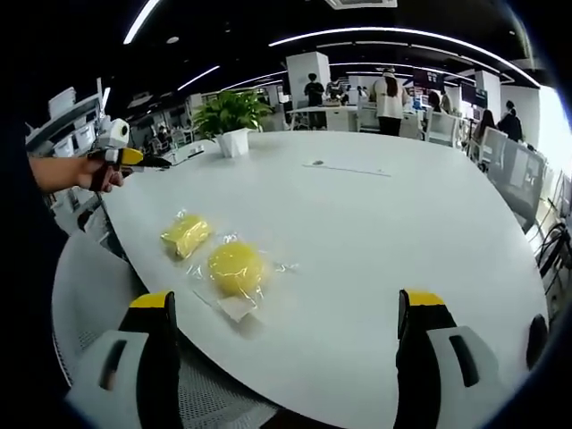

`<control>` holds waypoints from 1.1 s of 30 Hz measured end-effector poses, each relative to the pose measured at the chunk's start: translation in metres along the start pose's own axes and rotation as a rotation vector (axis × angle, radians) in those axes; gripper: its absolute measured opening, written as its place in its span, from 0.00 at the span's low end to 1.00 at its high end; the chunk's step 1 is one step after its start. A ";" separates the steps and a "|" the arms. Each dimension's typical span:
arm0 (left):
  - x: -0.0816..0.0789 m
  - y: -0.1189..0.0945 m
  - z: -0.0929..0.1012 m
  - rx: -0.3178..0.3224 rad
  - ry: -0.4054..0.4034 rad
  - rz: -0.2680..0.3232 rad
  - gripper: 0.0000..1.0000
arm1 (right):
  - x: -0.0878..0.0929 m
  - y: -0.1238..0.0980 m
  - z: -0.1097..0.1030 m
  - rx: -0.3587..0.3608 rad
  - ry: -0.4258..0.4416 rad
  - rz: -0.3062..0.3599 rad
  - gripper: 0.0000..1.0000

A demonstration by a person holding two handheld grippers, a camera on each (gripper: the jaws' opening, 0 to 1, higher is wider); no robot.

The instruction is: Compare the silicone blocks by pressing each to a similar depth, holding the contact briefly, and releasing to observe deformation and rebound differences across the visible hardness samples.

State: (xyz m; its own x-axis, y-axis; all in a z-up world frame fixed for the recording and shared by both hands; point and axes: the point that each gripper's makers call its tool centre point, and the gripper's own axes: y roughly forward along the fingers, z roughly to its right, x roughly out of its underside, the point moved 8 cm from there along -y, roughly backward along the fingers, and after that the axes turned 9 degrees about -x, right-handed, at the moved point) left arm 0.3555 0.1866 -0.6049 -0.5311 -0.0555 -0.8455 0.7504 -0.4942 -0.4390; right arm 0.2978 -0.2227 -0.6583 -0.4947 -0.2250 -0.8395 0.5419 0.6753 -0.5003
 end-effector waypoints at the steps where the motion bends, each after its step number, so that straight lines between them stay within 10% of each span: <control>1: 0.001 0.003 0.002 0.001 0.003 -0.010 1.00 | -0.001 0.000 -0.001 0.000 -0.001 0.002 0.96; 7: 0.005 0.016 0.008 -0.009 0.042 -0.067 1.00 | -0.003 -0.002 -0.001 0.002 -0.005 0.017 0.96; 20: 0.047 0.025 -0.051 -0.118 -0.134 -0.224 0.99 | 0.000 0.002 -0.007 -0.023 0.001 0.021 0.96; 33: 0.074 0.038 -0.076 -0.063 -0.243 -0.300 0.64 | 0.002 0.006 -0.011 -0.025 0.021 0.032 0.96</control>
State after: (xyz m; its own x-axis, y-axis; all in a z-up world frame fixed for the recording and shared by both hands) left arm 0.3747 0.2292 -0.7075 -0.8027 -0.1246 -0.5832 0.5663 -0.4660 -0.6798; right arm 0.2923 -0.2110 -0.6605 -0.4915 -0.1884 -0.8502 0.5408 0.6992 -0.4676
